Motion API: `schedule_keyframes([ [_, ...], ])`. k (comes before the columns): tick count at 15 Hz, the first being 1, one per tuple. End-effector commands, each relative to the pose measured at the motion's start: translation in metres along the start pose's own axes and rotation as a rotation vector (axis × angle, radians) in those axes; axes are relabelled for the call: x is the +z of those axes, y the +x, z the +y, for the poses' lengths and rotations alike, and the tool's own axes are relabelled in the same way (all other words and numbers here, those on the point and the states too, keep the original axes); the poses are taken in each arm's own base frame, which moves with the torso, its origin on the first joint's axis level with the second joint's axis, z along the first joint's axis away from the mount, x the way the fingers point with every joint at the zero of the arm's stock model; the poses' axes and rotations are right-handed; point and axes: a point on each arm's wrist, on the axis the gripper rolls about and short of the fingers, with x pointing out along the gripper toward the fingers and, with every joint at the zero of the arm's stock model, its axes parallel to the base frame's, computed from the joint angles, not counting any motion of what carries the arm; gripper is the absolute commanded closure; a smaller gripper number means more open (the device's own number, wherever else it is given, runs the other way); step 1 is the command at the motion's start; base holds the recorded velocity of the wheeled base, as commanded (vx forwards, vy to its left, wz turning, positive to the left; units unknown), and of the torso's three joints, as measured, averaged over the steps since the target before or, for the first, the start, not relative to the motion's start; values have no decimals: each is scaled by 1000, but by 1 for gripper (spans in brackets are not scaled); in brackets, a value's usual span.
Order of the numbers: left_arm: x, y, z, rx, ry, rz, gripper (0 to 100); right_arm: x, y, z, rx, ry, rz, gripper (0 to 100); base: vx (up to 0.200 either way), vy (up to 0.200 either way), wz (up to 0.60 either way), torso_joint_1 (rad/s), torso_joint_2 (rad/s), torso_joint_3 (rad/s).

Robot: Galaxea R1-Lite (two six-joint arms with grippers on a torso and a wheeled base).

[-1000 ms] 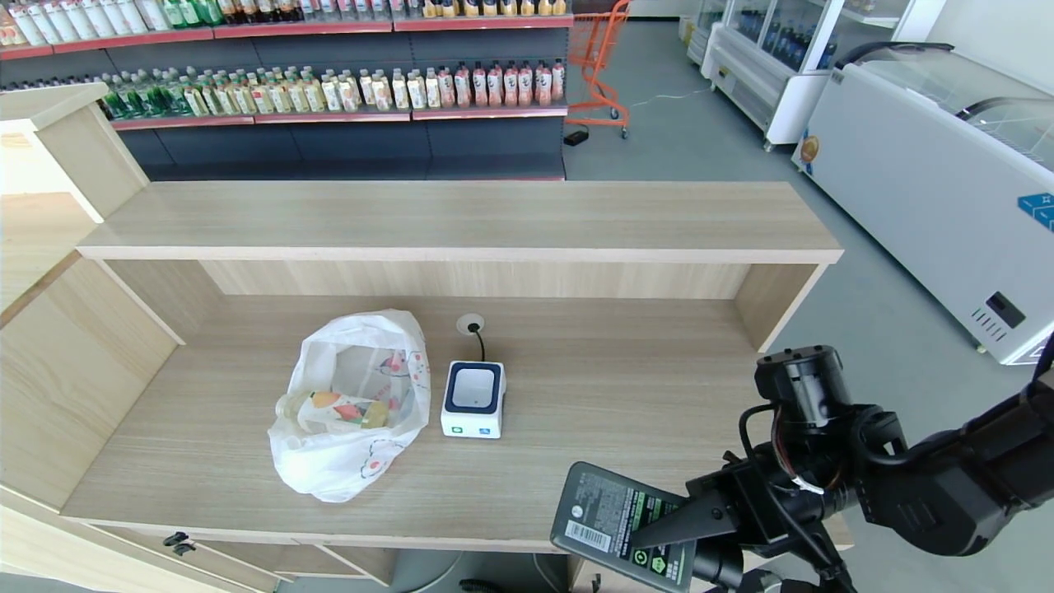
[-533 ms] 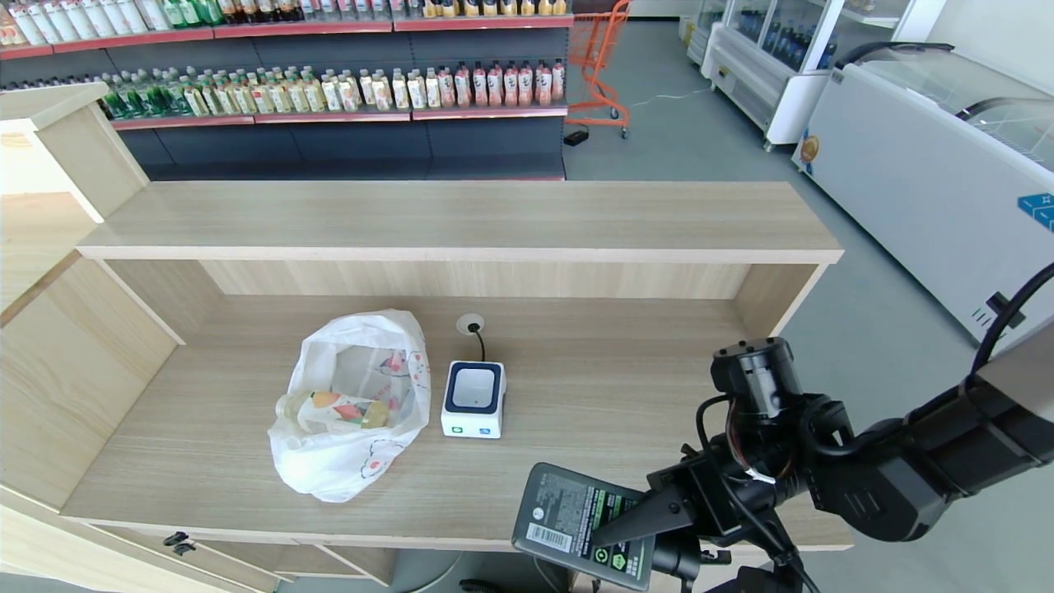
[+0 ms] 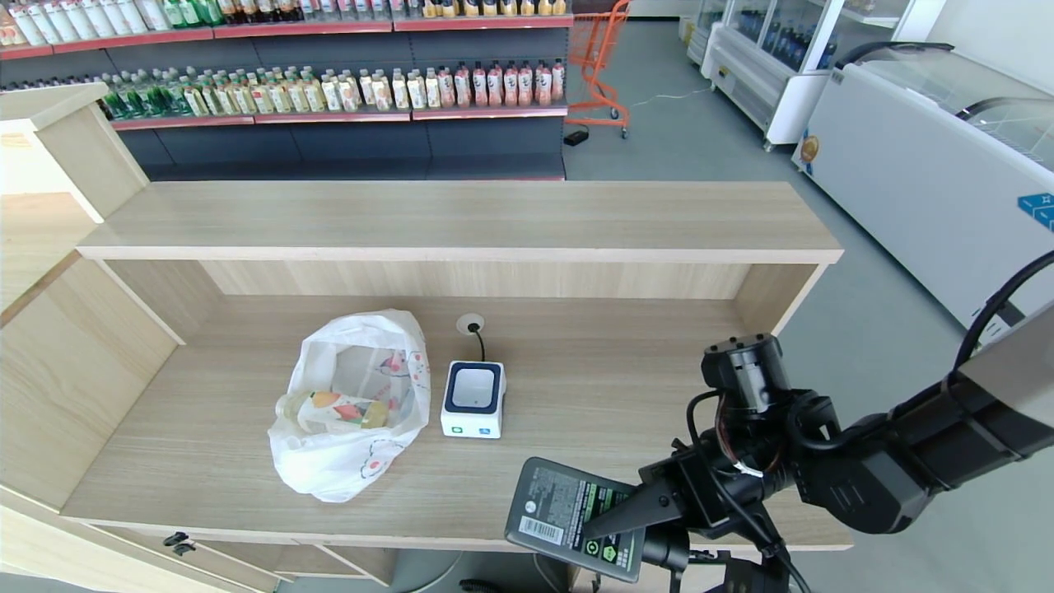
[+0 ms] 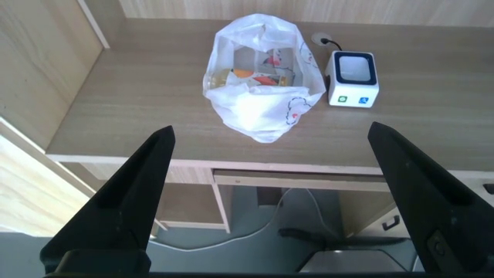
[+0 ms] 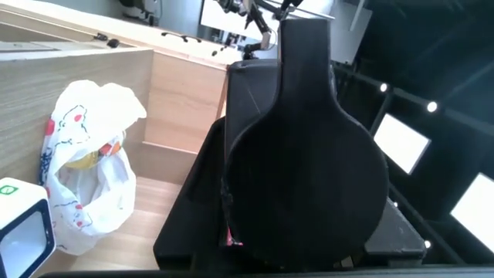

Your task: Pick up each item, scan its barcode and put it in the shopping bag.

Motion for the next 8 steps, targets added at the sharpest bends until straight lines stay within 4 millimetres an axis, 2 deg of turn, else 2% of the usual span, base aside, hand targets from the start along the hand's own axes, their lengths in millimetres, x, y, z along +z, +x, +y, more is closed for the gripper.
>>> schedule_keyframes([
  [1, 0, 0, 0, 0, 0, 0, 0, 1, -1, -3, 0, 2, 1, 100, 0, 0, 0, 0, 0, 0],
  [2, 0, 0, 0, 2, 0, 0, 0, 3, -5, -19, -2, 39, 5, 100, 0, 0, 0, 0, 0, 0],
  [4, 0, 0, 0, 2, 0, 1, 0, -18, -22, -91, 13, -36, 100, 100, 0, 0, 0, 0, 0, 0],
  [5, 0, 0, 0, 2, 0, 0, 0, -19, -38, -109, 87, 22, 206, 100, 0, 0, 0, 0, 0, 0],
  [7, 0, 0, 0, 2, 0, 0, 0, -2, -65, -140, 164, 193, 390, 100, 0, 0, 0, 0, 0, 0],
  [8, 0, 0, 0, 2, 1, 0, 0, 18, -75, -152, 199, 330, 510, 100, 0, 0, 0, 0, 0, 0],
])
